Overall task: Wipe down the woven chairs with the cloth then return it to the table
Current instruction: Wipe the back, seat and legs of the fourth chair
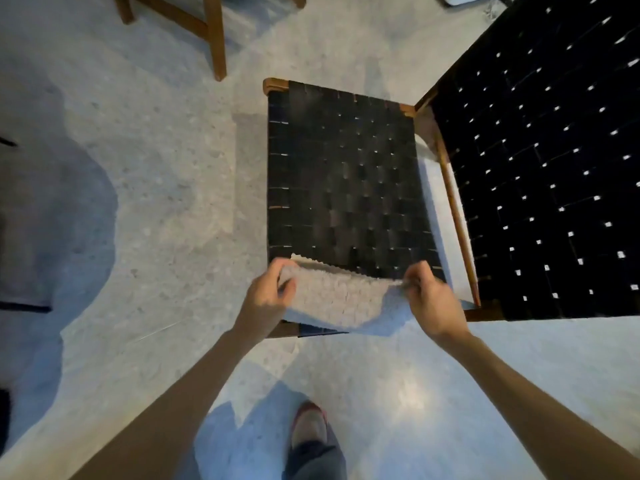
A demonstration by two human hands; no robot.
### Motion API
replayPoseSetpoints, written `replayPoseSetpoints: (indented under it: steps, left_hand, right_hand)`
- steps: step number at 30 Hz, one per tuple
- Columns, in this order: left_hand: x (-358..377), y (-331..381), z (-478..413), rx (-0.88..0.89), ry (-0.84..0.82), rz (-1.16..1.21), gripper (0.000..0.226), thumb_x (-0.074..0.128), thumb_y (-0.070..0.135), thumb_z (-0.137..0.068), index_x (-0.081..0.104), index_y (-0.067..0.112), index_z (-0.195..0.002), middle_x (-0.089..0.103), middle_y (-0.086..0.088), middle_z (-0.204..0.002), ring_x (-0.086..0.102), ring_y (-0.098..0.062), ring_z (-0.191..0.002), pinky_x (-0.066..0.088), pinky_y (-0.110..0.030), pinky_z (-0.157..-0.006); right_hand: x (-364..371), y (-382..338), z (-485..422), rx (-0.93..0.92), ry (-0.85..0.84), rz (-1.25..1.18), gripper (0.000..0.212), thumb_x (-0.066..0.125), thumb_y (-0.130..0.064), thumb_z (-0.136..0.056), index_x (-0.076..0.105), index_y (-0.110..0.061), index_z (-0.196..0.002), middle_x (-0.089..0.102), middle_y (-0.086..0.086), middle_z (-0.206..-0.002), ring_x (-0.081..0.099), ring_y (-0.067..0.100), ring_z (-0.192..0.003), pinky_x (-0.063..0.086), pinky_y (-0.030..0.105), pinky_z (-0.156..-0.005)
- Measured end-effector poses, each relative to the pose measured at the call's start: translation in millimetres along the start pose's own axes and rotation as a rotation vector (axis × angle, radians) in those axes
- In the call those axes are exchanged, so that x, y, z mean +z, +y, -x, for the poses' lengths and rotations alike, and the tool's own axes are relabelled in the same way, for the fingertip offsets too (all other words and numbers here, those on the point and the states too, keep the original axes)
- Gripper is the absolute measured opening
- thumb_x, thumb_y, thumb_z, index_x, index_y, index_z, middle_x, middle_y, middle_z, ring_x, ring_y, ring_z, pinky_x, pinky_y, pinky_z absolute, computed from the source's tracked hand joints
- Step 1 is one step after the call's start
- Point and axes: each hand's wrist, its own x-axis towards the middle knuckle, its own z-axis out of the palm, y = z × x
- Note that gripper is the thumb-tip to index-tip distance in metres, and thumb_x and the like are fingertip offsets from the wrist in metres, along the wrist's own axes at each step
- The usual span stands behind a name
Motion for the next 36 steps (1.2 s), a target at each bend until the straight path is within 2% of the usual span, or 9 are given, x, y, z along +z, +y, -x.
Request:
replayPoseSetpoints:
  steps: [7,10,13,15,18,23,28,33,36]
  left_hand:
    - [44.7,-37.0,-40.4,-0.100,-0.043,-0.207,0.057,0.061,0.029,-0.091,0.035,0.018,-0.140,0.052,-0.005,-0.130,0.055,-0.022,-0.112,0.050,-0.031,-0.089]
    - [68.6,-45.7,-39.6,0.073,0.124,-0.407,0.070,0.069,0.031,-0.084,0.033,0.024,-0.143,0.033,-0.005,-0.143,0.037,-0.024,-0.129,0.037,-0.039,-0.105]
    - [82.1,-49.4,-38.9,0.296,0.322,-0.515,0.074,0.079,0.025,-0.073,0.044,0.028,-0.138,0.029,-0.008,-0.147,0.030,-0.029,-0.131,0.028,-0.045,-0.108]
    - [89.4,-55.0,-36.9,0.461,0.360,-0.548,0.052,0.078,0.027,-0.074,0.060,0.030,-0.123,0.043,-0.005,-0.140,0.036,-0.028,-0.127,0.024,-0.044,-0.106]
    - [102.3,-60.0,-30.5,0.509,0.205,-0.626,0.023,0.055,0.045,-0.090,0.065,0.040,-0.110,0.051,0.013,-0.131,0.038,-0.015,-0.127,0.011,-0.036,-0.104]
    - [118.4,-63.5,-30.5,0.322,-0.127,-0.777,0.082,0.003,0.085,-0.071,0.030,0.049,-0.140,0.018,0.019,-0.154,0.009,-0.009,-0.143,-0.004,-0.038,-0.115]
    - [120.8,-61.2,-6.6,0.357,-0.229,-0.876,0.089,0.029,0.087,-0.062,0.010,0.055,-0.143,-0.001,0.016,-0.158,-0.006,-0.014,-0.146,-0.012,-0.042,-0.114]
    - [134.7,-35.7,12.0,0.378,-0.210,-0.705,0.046,0.039,0.049,-0.095,0.034,0.046,-0.141,0.031,0.018,-0.151,0.022,-0.012,-0.142,0.011,-0.041,-0.119]
    - [156.2,-0.4,17.3,0.419,-0.157,-0.472,0.030,0.043,0.037,-0.099,0.059,0.032,-0.123,0.059,0.008,-0.123,0.054,-0.007,-0.110,0.045,-0.032,-0.095]
  right_hand:
    - [59.7,27.6,-57.2,0.030,-0.207,0.147,0.022,0.052,-0.029,-0.097,0.051,-0.026,-0.120,0.063,0.003,-0.111,0.058,0.018,-0.082,0.052,0.027,-0.069]
    - [86.9,38.8,-45.7,-0.076,0.032,0.254,0.040,0.065,-0.026,-0.089,0.048,-0.027,-0.125,0.050,0.004,-0.129,0.044,0.025,-0.114,0.044,0.038,-0.098]
    - [104.5,45.7,-31.4,-0.318,0.267,0.238,0.039,0.071,-0.013,-0.081,0.056,-0.021,-0.116,0.049,0.006,-0.126,0.040,0.024,-0.110,0.045,0.035,-0.094]
    - [113.1,55.4,-25.8,-0.462,0.217,0.093,0.027,0.065,-0.010,-0.086,0.061,-0.021,-0.111,0.056,0.001,-0.118,0.046,0.017,-0.106,0.047,0.032,-0.094]
    - [121.8,73.6,-24.1,-0.573,0.064,-0.094,0.024,0.057,-0.034,-0.093,0.061,-0.029,-0.117,0.056,-0.012,-0.121,0.045,0.003,-0.115,0.037,0.024,-0.103]
    - [139.3,107.1,-25.3,-0.697,-0.025,0.154,0.081,0.039,-0.085,-0.077,0.016,-0.050,-0.145,0.024,-0.022,-0.150,0.018,0.000,-0.136,0.011,0.022,-0.110]
    - [138.7,117.7,-23.8,-0.719,-0.049,0.154,0.063,0.029,-0.072,-0.084,0.007,-0.059,-0.142,0.009,-0.029,-0.151,0.006,-0.005,-0.137,0.003,0.020,-0.112]
    - [105.3,119.8,-2.5,-0.653,-0.012,0.141,0.050,0.031,-0.054,-0.094,0.046,-0.037,-0.139,0.049,-0.009,-0.142,0.041,0.013,-0.133,0.017,0.031,-0.116]
    - [77.8,136.6,16.3,-0.580,0.124,0.006,0.033,0.044,-0.028,-0.100,0.057,-0.027,-0.131,0.063,-0.004,-0.127,0.054,0.010,-0.118,0.020,0.030,-0.115]
